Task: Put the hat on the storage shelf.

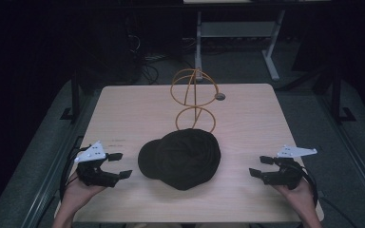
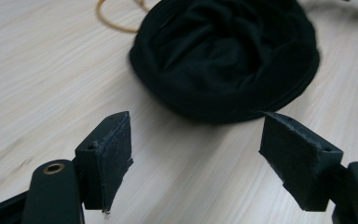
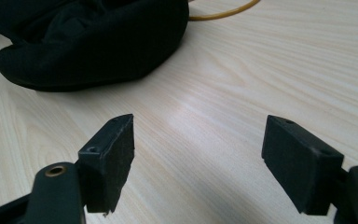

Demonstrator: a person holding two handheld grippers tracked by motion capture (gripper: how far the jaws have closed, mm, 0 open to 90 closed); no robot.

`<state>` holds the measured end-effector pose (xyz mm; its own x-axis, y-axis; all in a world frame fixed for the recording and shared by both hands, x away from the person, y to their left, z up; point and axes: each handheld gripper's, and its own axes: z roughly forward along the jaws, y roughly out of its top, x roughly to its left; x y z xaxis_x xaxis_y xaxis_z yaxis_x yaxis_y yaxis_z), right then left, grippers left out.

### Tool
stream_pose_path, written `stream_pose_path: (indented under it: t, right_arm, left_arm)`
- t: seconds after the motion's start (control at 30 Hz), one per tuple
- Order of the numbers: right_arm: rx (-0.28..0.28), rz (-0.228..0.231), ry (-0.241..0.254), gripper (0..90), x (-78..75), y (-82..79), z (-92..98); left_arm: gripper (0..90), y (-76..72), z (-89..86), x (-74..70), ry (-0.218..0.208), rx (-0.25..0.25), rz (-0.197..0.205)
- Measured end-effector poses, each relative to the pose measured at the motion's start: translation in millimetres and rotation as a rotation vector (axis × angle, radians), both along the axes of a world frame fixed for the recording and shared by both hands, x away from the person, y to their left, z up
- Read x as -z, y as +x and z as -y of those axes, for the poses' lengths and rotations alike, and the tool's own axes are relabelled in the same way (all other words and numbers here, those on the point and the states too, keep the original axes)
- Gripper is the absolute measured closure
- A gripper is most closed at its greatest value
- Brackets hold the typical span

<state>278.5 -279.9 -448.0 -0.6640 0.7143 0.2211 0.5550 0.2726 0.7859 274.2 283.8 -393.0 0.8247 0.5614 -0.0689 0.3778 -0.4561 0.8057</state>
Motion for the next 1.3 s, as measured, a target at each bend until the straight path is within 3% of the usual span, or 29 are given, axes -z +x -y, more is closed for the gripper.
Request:
stream_pose_path:
  t: [0.27, 0.77, 1.3]
  right_arm:
    - [0.005, 0.011, 0.005, 24.3, -2.4, -1.0, -1.0]
    - [-0.007, 0.011, 0.001, 24.0, -3.5, -1.3, -1.5]
    - [-0.012, 0.015, -0.001, 23.5, -4.1, -1.7, -1.9]
  left_arm:
    - [24.4, 3.9, 32.7, -4.9, 0.01, 0.086, -0.007]
    - [25.9, 8.5, 85.6, -18.2, 0.031, 0.193, -0.004]
    - [30.5, 9.8, 146.1, -18.2, 0.1, 0.31, -0.034]
